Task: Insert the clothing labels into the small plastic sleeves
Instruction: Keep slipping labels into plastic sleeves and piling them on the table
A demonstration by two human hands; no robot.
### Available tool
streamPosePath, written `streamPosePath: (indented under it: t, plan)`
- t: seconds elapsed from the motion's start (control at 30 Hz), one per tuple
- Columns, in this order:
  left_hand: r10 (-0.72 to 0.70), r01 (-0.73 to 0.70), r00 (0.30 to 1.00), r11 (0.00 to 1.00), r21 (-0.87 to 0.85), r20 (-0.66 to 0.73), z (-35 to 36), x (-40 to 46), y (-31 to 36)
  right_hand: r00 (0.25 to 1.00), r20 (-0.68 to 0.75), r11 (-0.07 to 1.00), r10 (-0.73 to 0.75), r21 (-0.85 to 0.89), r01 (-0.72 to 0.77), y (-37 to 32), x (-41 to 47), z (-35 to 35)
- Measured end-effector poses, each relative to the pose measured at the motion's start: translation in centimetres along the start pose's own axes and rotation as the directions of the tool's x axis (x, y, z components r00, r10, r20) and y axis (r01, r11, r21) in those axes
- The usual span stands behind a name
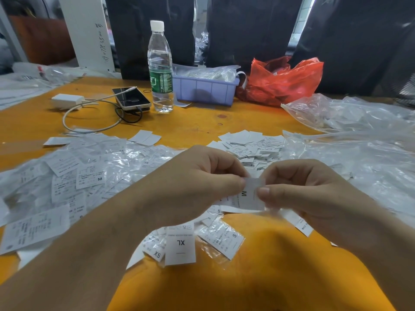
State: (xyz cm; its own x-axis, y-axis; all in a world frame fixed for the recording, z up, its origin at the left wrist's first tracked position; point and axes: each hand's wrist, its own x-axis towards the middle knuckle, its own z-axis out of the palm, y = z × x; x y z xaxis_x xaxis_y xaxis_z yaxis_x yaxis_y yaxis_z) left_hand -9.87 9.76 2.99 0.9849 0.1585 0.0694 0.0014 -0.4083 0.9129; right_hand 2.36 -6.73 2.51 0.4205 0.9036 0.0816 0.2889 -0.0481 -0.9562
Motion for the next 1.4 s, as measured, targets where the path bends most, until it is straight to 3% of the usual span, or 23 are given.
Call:
streamPosePath:
  t: [0.3, 0.8, 1.03, 1.4]
  plan:
    - [-0.106, 0.106, 0.994, 0.994, 0.0, -0.028, -2.5, -0.6, 0.4, 0.99, -0.134, 0.998, 0.031, 0.052, -0.024, -0.6, 0.1, -0.6]
    - [-0.035, 0.062, 0.979, 0.989, 0.134, -0.2, -1.1, -0.4, 0.0, 0.994, -0.093, 0.998, 0.049, -0.029, -0.052, -0.4, 0.0, -0.5]
    - [0.013, 0.013, 0.984, 0.989, 0.144, -0.175, -0.3, -0.4, 0.3, 0.995, -0.093, 0.997, 0.027, -0.068, -0.033, -0.2, 0.2, -0.3]
    - [-0.031, 0.05, 0.985, 0.992, 0.114, -0.167, -0.3, -0.4, 0.5, 0.997, -0.063, 0.998, 0.039, -0.043, -0.041, -0.3, 0.1, -0.2]
